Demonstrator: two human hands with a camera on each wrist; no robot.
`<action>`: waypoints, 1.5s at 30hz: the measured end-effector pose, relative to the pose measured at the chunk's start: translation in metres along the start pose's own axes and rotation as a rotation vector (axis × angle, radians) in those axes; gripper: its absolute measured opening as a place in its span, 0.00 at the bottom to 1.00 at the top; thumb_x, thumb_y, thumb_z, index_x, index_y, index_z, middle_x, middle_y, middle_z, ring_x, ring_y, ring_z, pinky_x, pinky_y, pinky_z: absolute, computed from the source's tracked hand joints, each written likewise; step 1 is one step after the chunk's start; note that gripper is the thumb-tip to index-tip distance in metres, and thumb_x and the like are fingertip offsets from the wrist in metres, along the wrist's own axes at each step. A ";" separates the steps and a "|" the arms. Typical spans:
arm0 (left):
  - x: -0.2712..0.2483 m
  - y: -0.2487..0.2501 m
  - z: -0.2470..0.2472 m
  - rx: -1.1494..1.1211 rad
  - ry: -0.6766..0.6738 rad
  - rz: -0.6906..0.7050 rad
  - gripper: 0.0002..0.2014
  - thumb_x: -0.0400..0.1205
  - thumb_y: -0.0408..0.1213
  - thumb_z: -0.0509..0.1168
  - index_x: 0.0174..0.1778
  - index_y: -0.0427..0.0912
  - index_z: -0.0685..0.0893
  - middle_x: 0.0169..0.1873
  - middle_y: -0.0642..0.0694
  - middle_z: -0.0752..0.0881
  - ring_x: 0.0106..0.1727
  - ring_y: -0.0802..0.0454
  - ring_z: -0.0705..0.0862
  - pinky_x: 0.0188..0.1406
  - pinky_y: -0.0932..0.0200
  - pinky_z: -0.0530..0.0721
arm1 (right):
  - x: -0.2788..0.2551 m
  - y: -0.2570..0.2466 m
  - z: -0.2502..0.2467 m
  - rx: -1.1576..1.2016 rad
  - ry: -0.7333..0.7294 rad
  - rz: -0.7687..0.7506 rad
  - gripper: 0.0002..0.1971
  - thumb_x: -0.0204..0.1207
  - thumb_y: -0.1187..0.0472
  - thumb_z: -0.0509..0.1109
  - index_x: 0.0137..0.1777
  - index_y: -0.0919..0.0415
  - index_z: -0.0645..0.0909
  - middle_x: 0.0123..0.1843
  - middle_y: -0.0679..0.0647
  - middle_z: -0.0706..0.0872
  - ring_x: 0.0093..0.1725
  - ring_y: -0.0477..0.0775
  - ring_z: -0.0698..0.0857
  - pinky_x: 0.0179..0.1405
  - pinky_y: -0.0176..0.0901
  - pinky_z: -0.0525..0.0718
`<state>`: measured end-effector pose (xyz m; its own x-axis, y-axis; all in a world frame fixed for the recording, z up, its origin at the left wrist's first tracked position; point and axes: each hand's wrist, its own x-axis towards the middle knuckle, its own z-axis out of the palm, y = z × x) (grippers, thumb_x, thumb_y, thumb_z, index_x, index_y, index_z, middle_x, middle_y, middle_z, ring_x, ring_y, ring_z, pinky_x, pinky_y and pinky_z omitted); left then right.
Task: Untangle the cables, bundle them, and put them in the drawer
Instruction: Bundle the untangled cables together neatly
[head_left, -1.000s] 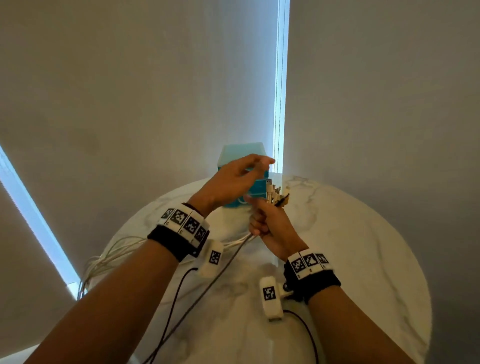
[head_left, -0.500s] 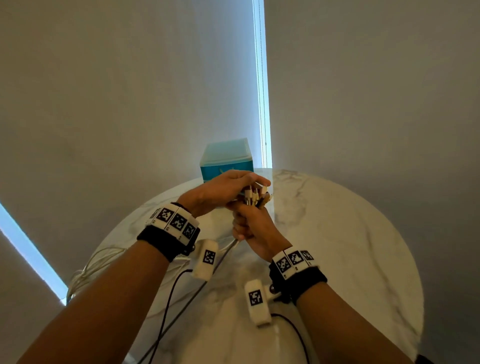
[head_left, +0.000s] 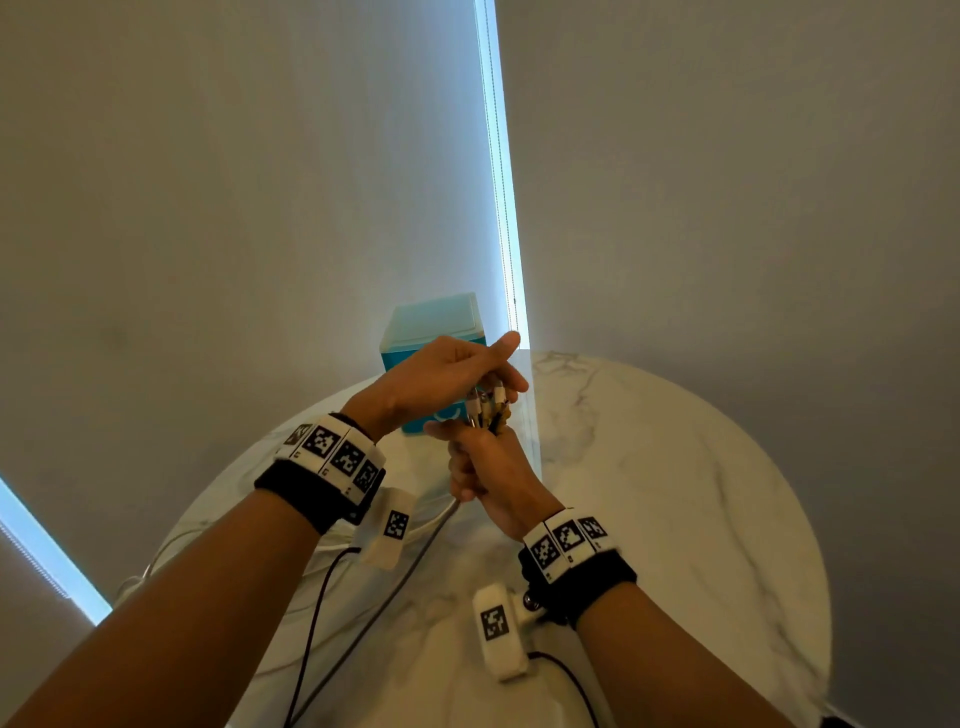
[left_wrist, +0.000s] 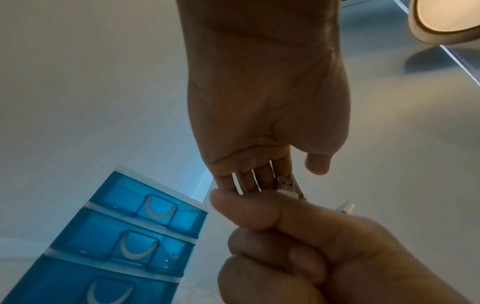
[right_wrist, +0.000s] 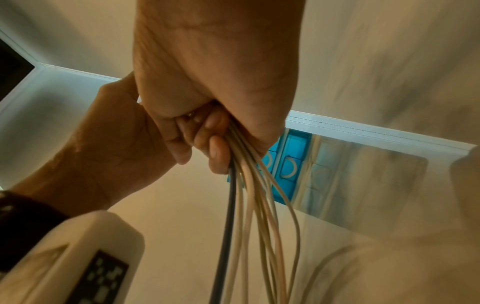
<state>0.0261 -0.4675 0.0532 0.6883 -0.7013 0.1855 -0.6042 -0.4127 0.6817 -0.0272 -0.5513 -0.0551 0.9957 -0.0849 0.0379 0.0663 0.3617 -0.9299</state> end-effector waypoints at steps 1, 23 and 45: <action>-0.001 -0.003 0.000 0.044 0.005 0.009 0.27 0.90 0.66 0.57 0.52 0.55 0.97 0.48 0.59 0.96 0.54 0.60 0.93 0.68 0.57 0.86 | 0.000 0.000 0.000 0.009 -0.002 0.000 0.06 0.86 0.65 0.72 0.48 0.64 0.78 0.25 0.49 0.68 0.22 0.47 0.65 0.22 0.40 0.70; -0.013 -0.008 -0.001 0.197 -0.169 0.122 0.12 0.92 0.50 0.67 0.66 0.57 0.93 0.50 0.53 0.94 0.56 0.57 0.92 0.58 0.60 0.90 | 0.005 0.006 -0.001 0.027 0.092 0.032 0.19 0.93 0.63 0.54 0.37 0.56 0.70 0.22 0.46 0.66 0.18 0.44 0.62 0.19 0.33 0.61; -0.036 -0.054 0.052 0.085 -0.156 -0.258 0.38 0.88 0.73 0.36 0.66 0.54 0.84 0.47 0.49 0.85 0.39 0.54 0.80 0.36 0.63 0.78 | 0.015 -0.010 -0.024 0.398 0.266 0.037 0.35 0.92 0.37 0.60 0.21 0.51 0.75 0.22 0.50 0.69 0.22 0.46 0.69 0.34 0.46 0.74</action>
<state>0.0134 -0.4504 -0.0274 0.7576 -0.6448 -0.1010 -0.4534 -0.6313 0.6292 -0.0141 -0.5791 -0.0538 0.9501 -0.2811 -0.1354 0.1030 0.6922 -0.7143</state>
